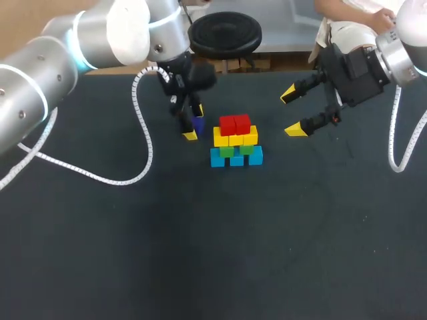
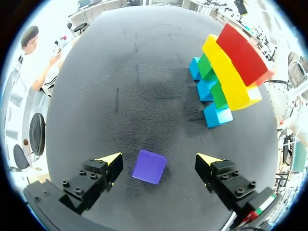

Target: Place the blue cubes, place green cubes on the blue cubes, place the yellow cubes on the green cubes, then place the red cubes on the yellow cubes, and place purple cube on the red cubes.

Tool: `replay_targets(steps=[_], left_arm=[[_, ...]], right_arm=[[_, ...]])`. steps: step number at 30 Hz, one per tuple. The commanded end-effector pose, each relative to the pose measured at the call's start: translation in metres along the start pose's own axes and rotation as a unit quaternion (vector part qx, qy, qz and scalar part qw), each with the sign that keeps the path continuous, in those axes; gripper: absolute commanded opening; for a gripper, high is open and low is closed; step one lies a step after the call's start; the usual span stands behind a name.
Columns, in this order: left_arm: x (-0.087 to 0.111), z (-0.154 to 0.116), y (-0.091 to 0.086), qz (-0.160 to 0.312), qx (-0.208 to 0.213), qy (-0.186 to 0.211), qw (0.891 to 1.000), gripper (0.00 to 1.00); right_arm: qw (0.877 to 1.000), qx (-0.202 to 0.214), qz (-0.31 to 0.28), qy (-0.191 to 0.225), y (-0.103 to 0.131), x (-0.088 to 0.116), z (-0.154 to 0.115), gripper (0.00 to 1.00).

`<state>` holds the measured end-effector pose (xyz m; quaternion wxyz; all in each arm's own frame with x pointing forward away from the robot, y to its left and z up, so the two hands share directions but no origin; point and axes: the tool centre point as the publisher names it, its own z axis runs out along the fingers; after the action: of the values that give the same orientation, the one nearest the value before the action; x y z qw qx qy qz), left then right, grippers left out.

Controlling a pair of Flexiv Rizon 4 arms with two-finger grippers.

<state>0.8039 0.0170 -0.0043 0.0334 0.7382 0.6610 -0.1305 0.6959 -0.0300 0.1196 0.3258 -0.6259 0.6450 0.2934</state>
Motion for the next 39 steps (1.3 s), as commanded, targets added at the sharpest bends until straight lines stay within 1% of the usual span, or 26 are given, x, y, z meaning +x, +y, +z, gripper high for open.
replay_targets(steps=[1, 2, 3, 4, 5, 9, 12, 17, 22, 26, 29, 30, 33, 38, 39], left_arm=[[0.001, 0.002, 0.002, -0.006, 0.006, 0.004, 1.0, 0.45], [0.001, 0.003, 0.002, -0.008, 0.008, 0.005, 1.0, 0.37], [0.002, 0.003, 0.001, -0.011, 0.009, 0.007, 1.0, 0.22], [0.002, 0.003, 0.0, -0.014, 0.008, 0.008, 1.0, 0.04], [0.003, 0.003, -0.001, -0.015, 0.008, 0.008, 1.0, 0.0], [0.003, 0.0, -0.006, -0.02, 0.003, 0.01, 1.0, 0.0], [0.005, -0.001, -0.012, -0.036, 0.0, 0.012, 0.999, 0.0], [0.01, -0.005, -0.024, -0.077, 0.0, 0.023, 0.997, 0.0], [0.018, -0.009, -0.043, -0.125, -0.007, 0.024, 0.992, 0.0], [0.019, -0.017, -0.056, -0.158, -0.023, 0.009, 0.987, 0.0], [0.017, -0.027, -0.063, -0.174, -0.037, -0.008, 0.984, 0.0], [0.012, -0.032, -0.065, -0.179, -0.042, -0.01, 0.983, 0.0], [0.009, -0.045, -0.068, -0.183, -0.054, -0.013, 0.981, 0.0], [-0.003, -0.062, -0.069, -0.177, -0.057, -0.021, 0.982, 0.0], [-0.006, -0.065, -0.069, -0.174, -0.059, -0.031, 0.983, 0.0]], right_arm=[[1.0, 0.001, 0.0, 0.0, 0.001, 0.0, 0.0, 1.0], [1.0, 0.001, 0.0, 0.0, 0.001, 0.0, 0.0, 1.0], [1.0, 0.001, 0.0, 0.0, 0.001, 0.0, 0.0, 1.0], [1.0, 0.001, 0.0, 0.0, 0.001, 0.0, 0.0, 1.0], [1.0, 0.001, 0.0, 0.0, 0.001, 0.0, 0.0, 1.0], [1.0, 0.001, 0.0, 0.0, 0.001, 0.0, 0.0, 1.0], [1.0, 0.001, 0.0, 0.0, 0.001, 0.0, 0.0, 1.0], [1.0, 0.001, 0.0, 0.0, 0.001, 0.0, 0.0, 1.0], [1.0, 0.001, 0.0, 0.0, 0.001, 0.0, 0.0, 1.0], [1.0, 0.001, 0.0, 0.0, 0.001, 0.0, 0.0, 1.0], [1.0, 0.001, 0.0, 0.0, 0.001, 0.0, 0.0, 1.0], [1.0, 0.001, 0.0, 0.0, 0.001, 0.0, 0.0, 1.0], [1.0, 0.001, 0.0, 0.0, 0.001, 0.0, 0.0, 1.0], [1.0, 0.001, 0.0, 0.0, 0.001, 0.0, 0.0, 1.0], [1.0, 0.001, 0.0, 0.0, 0.001, 0.0, 0.0, 1.0]])
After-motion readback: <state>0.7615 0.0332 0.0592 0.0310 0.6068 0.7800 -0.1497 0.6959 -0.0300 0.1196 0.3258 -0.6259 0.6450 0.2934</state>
